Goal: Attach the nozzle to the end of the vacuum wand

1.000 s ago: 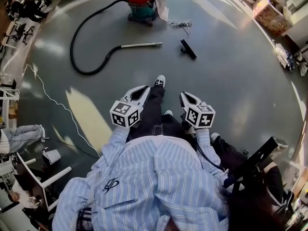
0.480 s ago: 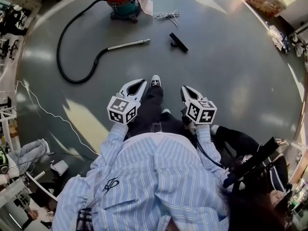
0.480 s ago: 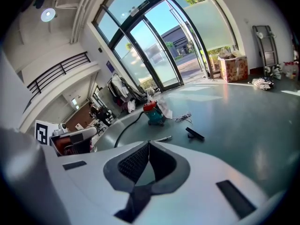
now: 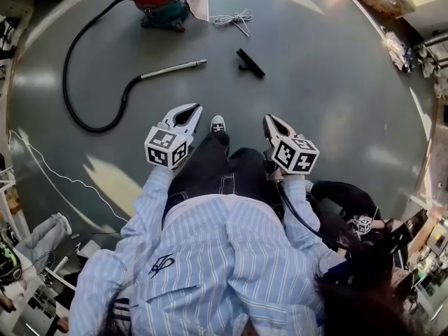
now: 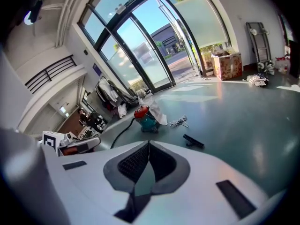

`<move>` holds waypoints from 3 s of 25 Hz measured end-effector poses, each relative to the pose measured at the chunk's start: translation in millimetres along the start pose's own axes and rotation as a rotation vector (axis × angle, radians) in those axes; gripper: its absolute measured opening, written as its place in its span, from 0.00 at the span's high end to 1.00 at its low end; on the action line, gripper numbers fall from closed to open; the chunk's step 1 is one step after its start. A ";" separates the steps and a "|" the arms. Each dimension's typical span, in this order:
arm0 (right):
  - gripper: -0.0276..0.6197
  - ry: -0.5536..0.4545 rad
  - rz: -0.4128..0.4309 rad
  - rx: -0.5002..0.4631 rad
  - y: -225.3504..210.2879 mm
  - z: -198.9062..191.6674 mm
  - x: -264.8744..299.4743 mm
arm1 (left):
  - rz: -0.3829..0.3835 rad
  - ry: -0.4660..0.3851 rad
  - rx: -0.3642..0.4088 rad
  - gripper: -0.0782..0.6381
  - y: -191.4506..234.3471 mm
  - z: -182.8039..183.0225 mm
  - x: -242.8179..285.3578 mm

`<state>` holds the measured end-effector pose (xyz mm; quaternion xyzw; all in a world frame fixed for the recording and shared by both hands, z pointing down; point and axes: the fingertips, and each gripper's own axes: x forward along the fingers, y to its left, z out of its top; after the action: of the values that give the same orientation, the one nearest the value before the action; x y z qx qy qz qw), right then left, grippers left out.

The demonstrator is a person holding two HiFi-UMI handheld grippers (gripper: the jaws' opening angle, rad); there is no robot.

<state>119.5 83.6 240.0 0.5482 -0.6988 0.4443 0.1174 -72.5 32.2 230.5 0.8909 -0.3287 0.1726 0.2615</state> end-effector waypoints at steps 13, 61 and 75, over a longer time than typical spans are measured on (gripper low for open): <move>0.95 0.093 0.003 0.024 -44.7 68.7 63.6 | 0.106 0.072 -0.103 0.87 54.1 33.1 60.2; 0.59 0.327 0.019 -0.568 -456.9 -130.9 663.1 | 0.172 0.582 0.433 0.63 528.5 -447.5 460.7; 0.58 0.490 0.029 -0.706 -497.5 -161.2 680.5 | 0.012 0.889 0.583 0.62 562.1 -488.7 484.8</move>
<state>247.7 -248.1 1021.1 0.3427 -0.7670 0.2965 0.4543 -167.6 -288.5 1053.8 0.7655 -0.1296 0.6194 0.1163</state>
